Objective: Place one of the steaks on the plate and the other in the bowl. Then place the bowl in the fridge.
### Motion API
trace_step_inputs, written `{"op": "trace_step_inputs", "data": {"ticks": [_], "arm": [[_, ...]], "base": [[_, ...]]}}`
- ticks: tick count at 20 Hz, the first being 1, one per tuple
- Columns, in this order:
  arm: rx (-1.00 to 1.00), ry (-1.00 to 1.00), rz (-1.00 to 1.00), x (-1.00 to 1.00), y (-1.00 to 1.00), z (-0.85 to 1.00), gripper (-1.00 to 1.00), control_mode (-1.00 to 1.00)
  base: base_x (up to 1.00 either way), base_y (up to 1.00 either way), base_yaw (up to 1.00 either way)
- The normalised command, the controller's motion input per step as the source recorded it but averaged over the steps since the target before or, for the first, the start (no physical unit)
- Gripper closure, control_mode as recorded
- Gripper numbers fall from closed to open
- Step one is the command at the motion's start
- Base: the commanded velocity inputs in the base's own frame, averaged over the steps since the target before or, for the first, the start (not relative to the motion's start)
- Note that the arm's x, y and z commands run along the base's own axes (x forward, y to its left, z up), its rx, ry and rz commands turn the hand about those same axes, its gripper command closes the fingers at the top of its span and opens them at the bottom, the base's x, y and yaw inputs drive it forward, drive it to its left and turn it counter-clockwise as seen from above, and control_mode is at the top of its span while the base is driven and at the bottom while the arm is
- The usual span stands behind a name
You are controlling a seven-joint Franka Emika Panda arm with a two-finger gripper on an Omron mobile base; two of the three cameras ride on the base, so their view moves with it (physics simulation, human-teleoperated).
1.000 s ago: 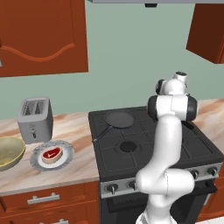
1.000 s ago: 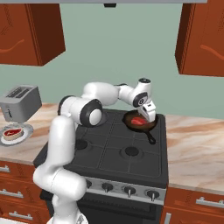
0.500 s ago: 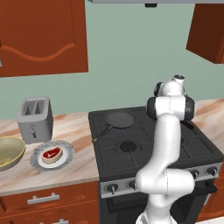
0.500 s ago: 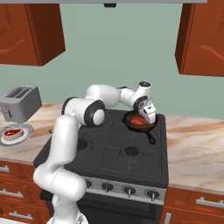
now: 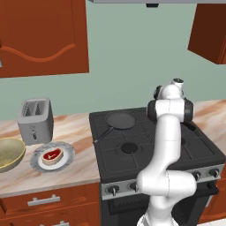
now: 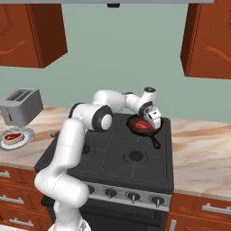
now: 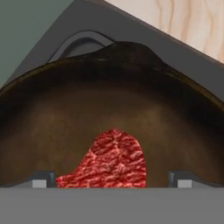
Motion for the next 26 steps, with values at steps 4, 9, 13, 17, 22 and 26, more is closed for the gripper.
{"op": "trace_step_inputs", "data": {"ticks": [4,9,13,17,22,26], "arm": [[0.0,0.0,0.0,0.12,-0.04,-0.28,-1.0,-1.0],[0.0,0.0,0.0,0.0,-0.16,-0.39,-1.0,-1.0],[0.0,0.0,-0.01,0.0,-0.01,-0.36,-1.0,-1.0],[0.0,0.0,-0.03,0.0,0.0,-0.27,1.0,-1.0],[0.0,0.0,-0.03,0.0,0.0,-0.22,1.0,-1.0],[0.0,-0.04,-0.06,-0.11,0.0,-0.05,1.0,-1.0]], "base": [[0.0,0.0,0.0],[0.0,0.0,0.0],[0.0,0.0,0.0],[0.0,0.0,0.0],[0.0,0.0,0.0],[0.0,0.0,0.0]]}}
